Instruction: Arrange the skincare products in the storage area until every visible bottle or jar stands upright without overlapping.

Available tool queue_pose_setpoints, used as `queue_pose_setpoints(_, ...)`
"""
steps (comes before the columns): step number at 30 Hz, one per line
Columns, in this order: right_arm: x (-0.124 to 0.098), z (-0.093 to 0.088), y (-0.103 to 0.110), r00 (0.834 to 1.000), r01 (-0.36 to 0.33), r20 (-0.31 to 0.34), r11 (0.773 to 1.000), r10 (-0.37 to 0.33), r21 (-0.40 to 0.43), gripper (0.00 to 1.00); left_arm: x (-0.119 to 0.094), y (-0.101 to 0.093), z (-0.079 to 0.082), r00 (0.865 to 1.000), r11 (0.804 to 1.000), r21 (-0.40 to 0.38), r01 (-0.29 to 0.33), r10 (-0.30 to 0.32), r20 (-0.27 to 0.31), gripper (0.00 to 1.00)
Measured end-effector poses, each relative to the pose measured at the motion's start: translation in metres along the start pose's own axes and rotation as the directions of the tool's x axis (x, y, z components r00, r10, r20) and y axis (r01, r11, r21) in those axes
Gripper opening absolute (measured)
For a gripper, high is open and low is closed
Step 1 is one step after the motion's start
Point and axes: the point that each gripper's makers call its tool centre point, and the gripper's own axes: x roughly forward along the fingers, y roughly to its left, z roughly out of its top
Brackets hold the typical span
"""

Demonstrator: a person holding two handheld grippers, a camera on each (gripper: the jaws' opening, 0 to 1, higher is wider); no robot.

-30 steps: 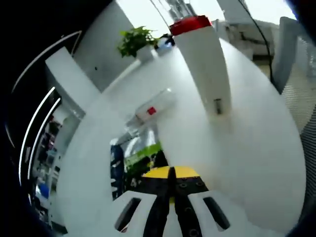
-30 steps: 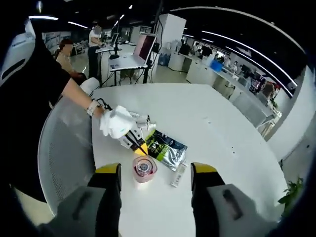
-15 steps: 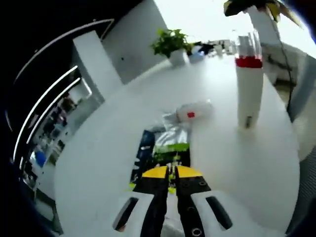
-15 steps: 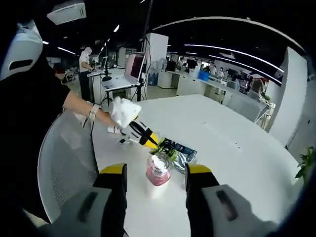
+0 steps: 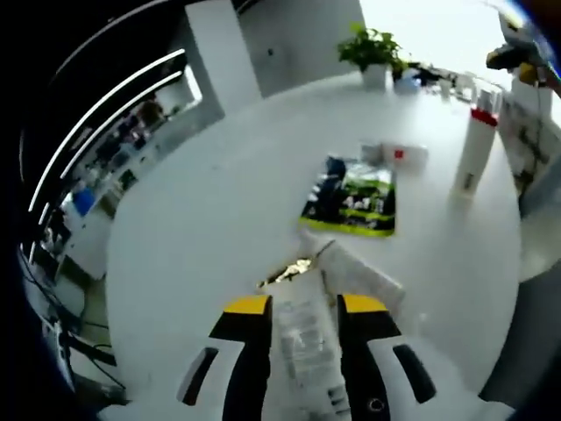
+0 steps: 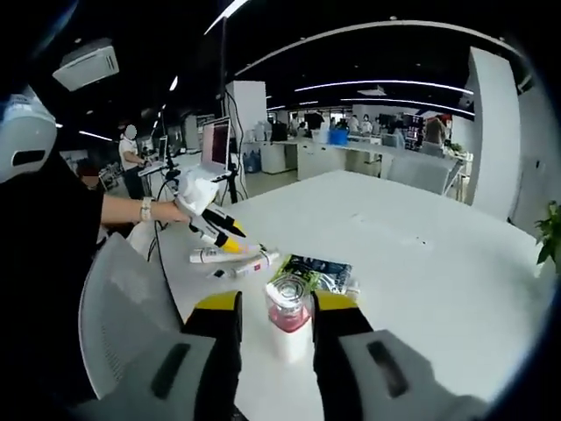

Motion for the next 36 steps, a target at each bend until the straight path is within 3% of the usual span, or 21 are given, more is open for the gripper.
queue_pose_setpoints(3, -0.001, 0.003, 0.004, 1.0, -0.008, 0.027, 1.0, 0.007, 0.014, 0.31, 0.004, -0.009, -0.025, 0.994, 0.998, -0.046, 0.03, -0.035, -0.102, 0.35)
queue_pose_setpoints(6, -0.003, 0.005, 0.008, 0.999, -0.004, 0.035, 1.0, 0.004, 0.009, 0.33, 0.01, -0.005, -0.036, 0.991, 0.999, -0.037, 0.002, -0.007, -0.135, 0.35)
queue_pose_setpoints(9, -0.006, 0.005, 0.012, 0.999, -0.002, 0.041, 1.0, 0.001, 0.019, 0.34, 0.015, -0.006, -0.042, 0.988, 0.997, -0.076, 0.0, -0.012, -0.157, 0.35)
queue_pose_setpoints(10, -0.007, 0.004, 0.013, 0.999, 0.003, 0.042, 1.0, -0.004, 0.016, 0.34, 0.015, -0.006, -0.038, 0.991, 0.995, -0.099, 0.012, -0.025, -0.131, 0.33)
queue_pose_setpoints(13, -0.011, 0.007, 0.017, 0.997, 0.003, 0.08, 0.999, -0.007, 0.053, 0.33, 0.017, -0.004, -0.038, 0.989, 0.994, -0.104, 0.021, -0.036, -0.145, 0.33)
queue_pose_setpoints(15, -0.013, 0.007, 0.021, 0.995, 0.003, 0.098, 0.997, -0.011, 0.083, 0.33, 0.018, -0.005, -0.039, 0.986, 0.986, -0.161, 0.038, -0.063, -0.152, 0.33)
queue_pose_setpoints(24, -0.019, 0.003, 0.037, 0.993, 0.02, 0.113, 0.989, -0.036, 0.144, 0.33, 0.019, -0.003, -0.04, 0.988, 0.974, -0.217, 0.065, -0.094, -0.126, 0.32)
queue_pose_setpoints(28, -0.019, 0.007, 0.046, 0.99, 0.026, 0.13, 0.987, -0.047, 0.161, 0.33, 0.018, -0.003, -0.041, 0.992, 0.971, -0.232, 0.066, -0.089, -0.094, 0.31)
queue_pose_setpoints(36, -0.003, -0.007, 0.063, 0.994, 0.0, 0.108, 0.968, -0.028, 0.253, 0.35, 0.019, 0.0, -0.04, 0.996, 0.961, -0.268, 0.063, -0.078, -0.045, 0.28)
